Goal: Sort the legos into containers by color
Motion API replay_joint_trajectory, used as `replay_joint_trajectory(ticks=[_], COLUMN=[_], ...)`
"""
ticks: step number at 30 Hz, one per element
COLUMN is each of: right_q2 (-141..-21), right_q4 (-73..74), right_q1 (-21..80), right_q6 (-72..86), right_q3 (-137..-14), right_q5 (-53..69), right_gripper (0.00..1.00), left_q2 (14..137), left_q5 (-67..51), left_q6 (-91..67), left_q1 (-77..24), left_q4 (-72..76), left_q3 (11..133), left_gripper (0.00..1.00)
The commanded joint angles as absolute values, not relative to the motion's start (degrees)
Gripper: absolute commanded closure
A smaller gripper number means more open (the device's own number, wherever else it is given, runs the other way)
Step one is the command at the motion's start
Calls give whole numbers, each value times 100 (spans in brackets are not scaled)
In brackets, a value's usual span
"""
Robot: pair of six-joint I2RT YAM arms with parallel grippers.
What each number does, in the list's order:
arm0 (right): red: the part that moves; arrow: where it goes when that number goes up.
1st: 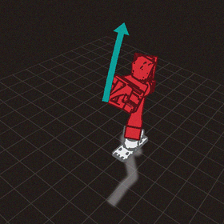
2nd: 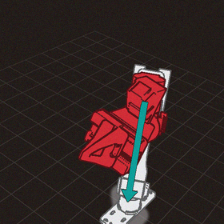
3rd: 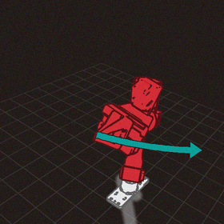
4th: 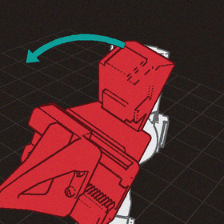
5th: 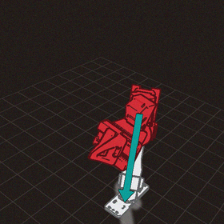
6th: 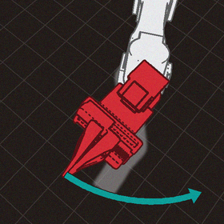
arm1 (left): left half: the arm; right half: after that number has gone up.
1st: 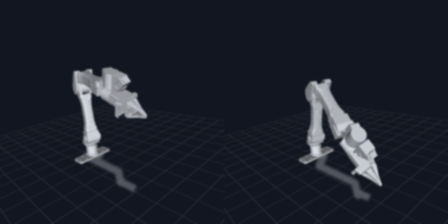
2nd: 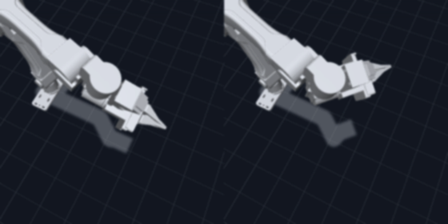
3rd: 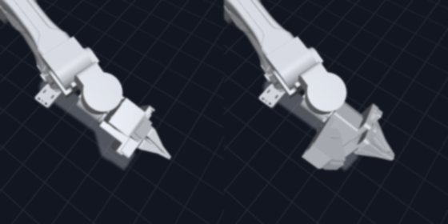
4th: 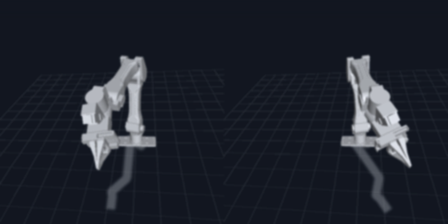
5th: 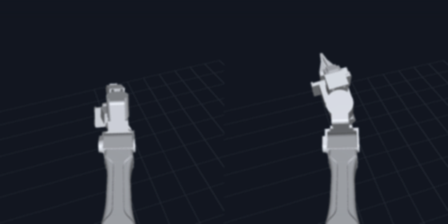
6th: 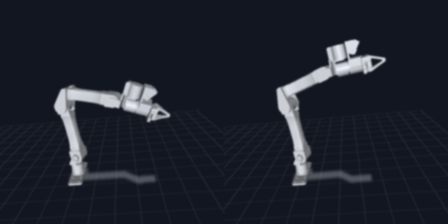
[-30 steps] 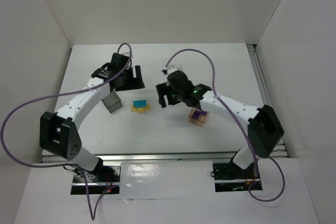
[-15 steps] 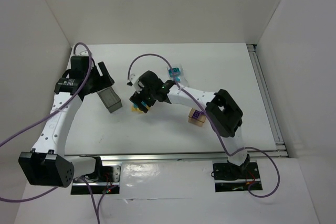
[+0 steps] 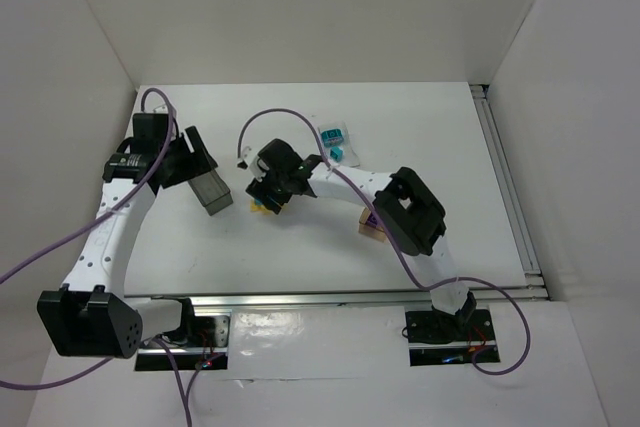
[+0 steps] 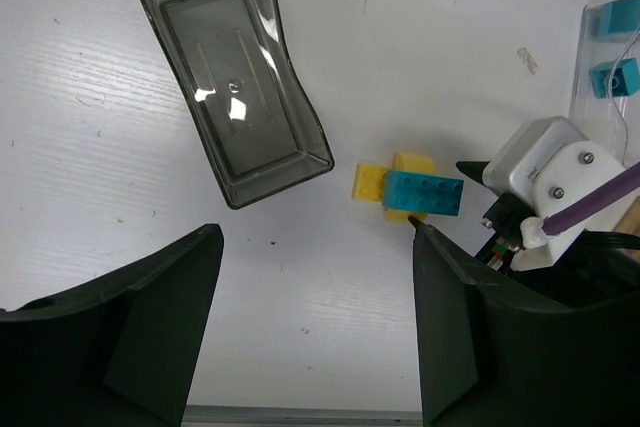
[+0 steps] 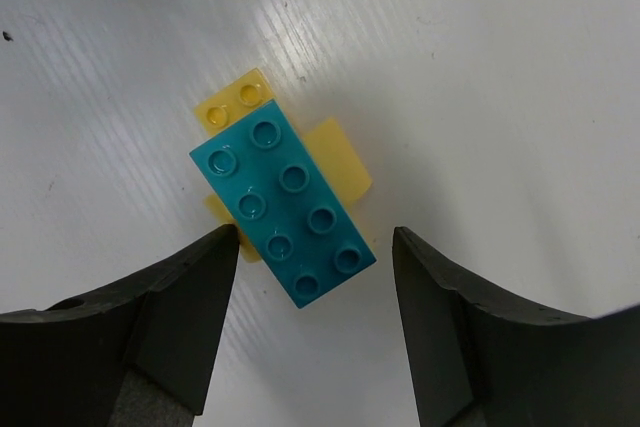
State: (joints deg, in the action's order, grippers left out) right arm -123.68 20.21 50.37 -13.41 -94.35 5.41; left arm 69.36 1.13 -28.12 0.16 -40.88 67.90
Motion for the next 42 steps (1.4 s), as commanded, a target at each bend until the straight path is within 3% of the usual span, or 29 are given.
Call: replay_joint_trajectory(ticks=[1,7,10,12,20,22,28,33,37,42], right_q2=[-12454,-12647,-12761,-12762,-12464,-12104,-10232,-9336,-9009,-8886], right_q4=[1819,1819,1819,1819,1872,1872,619,-333,-930,-466], right_q1=[5071,5133,5133,5186,5238,5064,3845,3077,2760,2760], right_q6=[-1415,-1415,-1415,-1354,-985,-678,559,1440,1977,1740], right_q3=[-9773,-10160,-10213,-10213,-10152,-9968,-8158,-7025,-6619,-6671], right_q5=[475,413,352,291,280,631,3354,5147,5669,5405], right_gripper=[30,30,44,59,89,90,90,90,90,90], left_q2=[6732,6732,6732,6732,6732,6732,6733,6653,6907,7118], left_q5=[-35,-158,-158,-158,-325,-797,-3222,-3699,-3982,-3640], left_q6=[-2628,-2576,-2575,-2575,-2400,-2111,-1704,-2179,-3151,-4314], left_q1=[53,53,53,53,158,158,158,44,-105,-412], left_q4=[-4052,-4052,-4052,-4052,-3999,-3868,-3034,-2339,-1637,-1239], left_q3=[6741,6688,6688,6688,6575,6574,6258,5968,5836,5835], left_gripper=[20,22,22,23,23,23,19,18,6,11])
